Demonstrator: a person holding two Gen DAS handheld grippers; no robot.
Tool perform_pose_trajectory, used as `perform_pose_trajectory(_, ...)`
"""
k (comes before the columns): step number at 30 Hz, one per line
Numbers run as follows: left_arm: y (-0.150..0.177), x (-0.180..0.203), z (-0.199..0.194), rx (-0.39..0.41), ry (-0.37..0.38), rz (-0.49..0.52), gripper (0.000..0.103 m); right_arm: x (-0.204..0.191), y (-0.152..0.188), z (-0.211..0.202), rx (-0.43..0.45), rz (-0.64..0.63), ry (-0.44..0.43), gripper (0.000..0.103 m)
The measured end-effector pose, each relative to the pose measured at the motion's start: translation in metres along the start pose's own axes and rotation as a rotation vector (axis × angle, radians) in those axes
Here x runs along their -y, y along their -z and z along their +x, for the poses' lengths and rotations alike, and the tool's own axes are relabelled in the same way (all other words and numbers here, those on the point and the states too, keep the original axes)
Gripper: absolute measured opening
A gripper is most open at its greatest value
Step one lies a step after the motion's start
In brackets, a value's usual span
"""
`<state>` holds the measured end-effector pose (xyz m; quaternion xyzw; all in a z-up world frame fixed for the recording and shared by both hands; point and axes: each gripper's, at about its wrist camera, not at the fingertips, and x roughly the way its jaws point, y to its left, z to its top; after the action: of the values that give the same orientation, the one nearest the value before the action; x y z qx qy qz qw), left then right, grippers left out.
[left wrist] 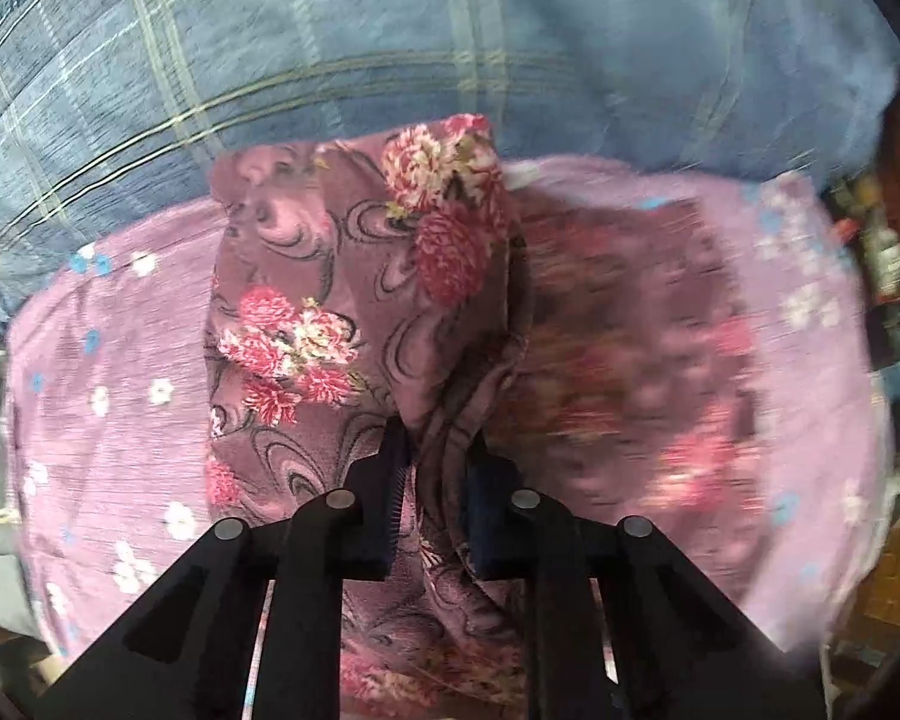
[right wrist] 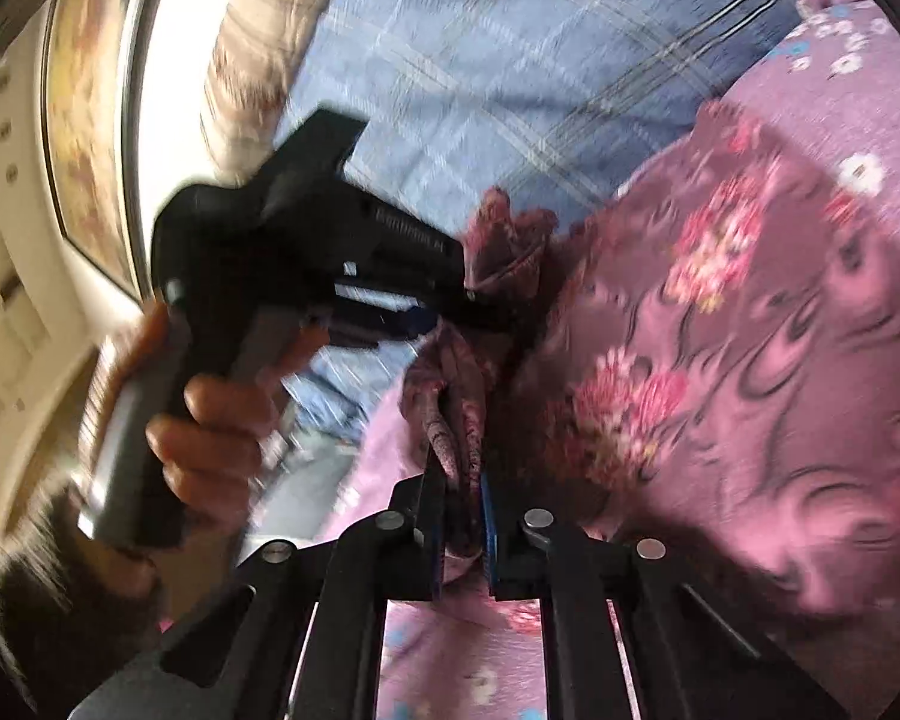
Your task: Fold small clothes
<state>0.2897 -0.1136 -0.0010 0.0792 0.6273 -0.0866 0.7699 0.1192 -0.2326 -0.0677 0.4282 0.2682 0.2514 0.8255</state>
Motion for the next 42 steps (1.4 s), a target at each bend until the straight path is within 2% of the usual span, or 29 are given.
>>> perform_pose_trajectory(3,-0.002,0.026,-0.006,-0.003,0.06,0.025,0.015,0.003,-0.012,-0.029,0.061,0.036,-0.001,0.009)
perform_pose_trajectory(6,-0.001,0.06,0.0,-0.016,0.121,0.054,0.016,0.015,-0.021,-0.063,0.121,0.07,0.044,0.009)
perform_pose_trajectory(9,0.0,0.084,0.018,-0.025,0.105,0.086,0.025,0.038,-0.023,-0.082,0.147,0.16,0.071,0.009)
perform_pose_trajectory(11,0.003,0.091,0.023,-0.006,0.091,0.092,0.033,0.056,-0.023,-0.084,0.128,0.238,0.105,0.009)
perform_pose_trajectory(13,0.005,0.089,0.017,0.011,0.124,0.086,0.036,0.068,-0.021,-0.076,0.08,0.287,0.145,0.012)
perform_pose_trajectory(15,0.008,0.076,0.001,0.035,0.224,0.043,0.036,0.068,-0.021,-0.072,0.068,0.292,0.172,0.014)
perform_pose_trajectory(17,0.013,0.037,-0.024,0.087,0.321,-0.022,0.044,0.062,-0.024,-0.074,0.078,0.271,0.203,0.016)
perform_pose_trajectory(19,0.02,-0.004,-0.038,0.141,0.363,-0.093,0.065,0.053,-0.029,-0.084,0.136,0.236,0.248,0.017)
perform_pose_trajectory(20,0.026,-0.033,-0.043,0.179,0.365,-0.148,0.067,0.048,-0.031,-0.092,0.188,0.217,0.267,0.019)
perform_pose_trajectory(21,0.028,-0.049,-0.042,0.197,0.361,-0.176,0.068,0.042,-0.034,-0.103,0.242,0.197,0.281,0.023)
perform_pose_trajectory(23,0.025,-0.091,-0.029,0.189,0.371,-0.236,0.067,0.029,-0.047,-0.118,0.333,0.144,0.313,0.047)
perform_pose_trajectory(24,0.026,-0.103,-0.021,0.175,0.384,-0.266,0.068,0.028,-0.054,-0.115,0.33,0.136,0.311,0.051)
perform_pose_trajectory(26,0.035,-0.124,-0.002,0.135,0.441,-0.35,0.067,0.028,-0.076,-0.092,0.255,0.12,0.262,0.055)
perform_pose_trajectory(29,0.044,-0.13,0.022,0.078,0.492,-0.38,0.067,0.038,-0.115,-0.033,0.074,0.088,0.209,0.055)
perform_pose_trajectory(30,0.044,-0.131,0.025,0.073,0.5,-0.379,0.067,0.042,-0.125,-0.015,0.033,0.087,0.226,0.055)
perform_pose_trajectory(32,0.039,-0.131,0.03,0.066,0.519,-0.375,0.067,0.051,-0.14,0.021,-0.031,0.08,0.325,0.055)
perform_pose_trajectory(35,0.034,-0.132,0.032,0.056,0.545,-0.376,0.067,0.068,-0.153,0.065,-0.142,0.1,0.39,0.053)
perform_pose_trajectory(36,0.031,-0.131,0.03,0.066,0.558,-0.37,0.067,0.07,-0.154,0.068,-0.143,0.123,0.359,0.034)
perform_pose_trajectory(37,0.028,-0.128,0.028,0.078,0.565,-0.358,0.067,0.066,-0.16,0.067,-0.137,0.121,0.282,0.01)
perform_pose_trajectory(38,0.027,-0.125,0.026,0.092,0.562,-0.344,0.067,0.057,-0.164,0.062,-0.112,0.093,0.242,0.009)
perform_pose_trajectory(40,0.022,-0.119,0.029,0.098,0.545,-0.331,0.07,0.036,-0.171,0.042,-0.005,-0.001,0.22,0.009)
perform_pose_trajectory(42,0.019,-0.107,0.043,0.067,0.531,-0.337,0.072,0.038,-0.175,0.035,0.026,-0.014,0.274,0.009)
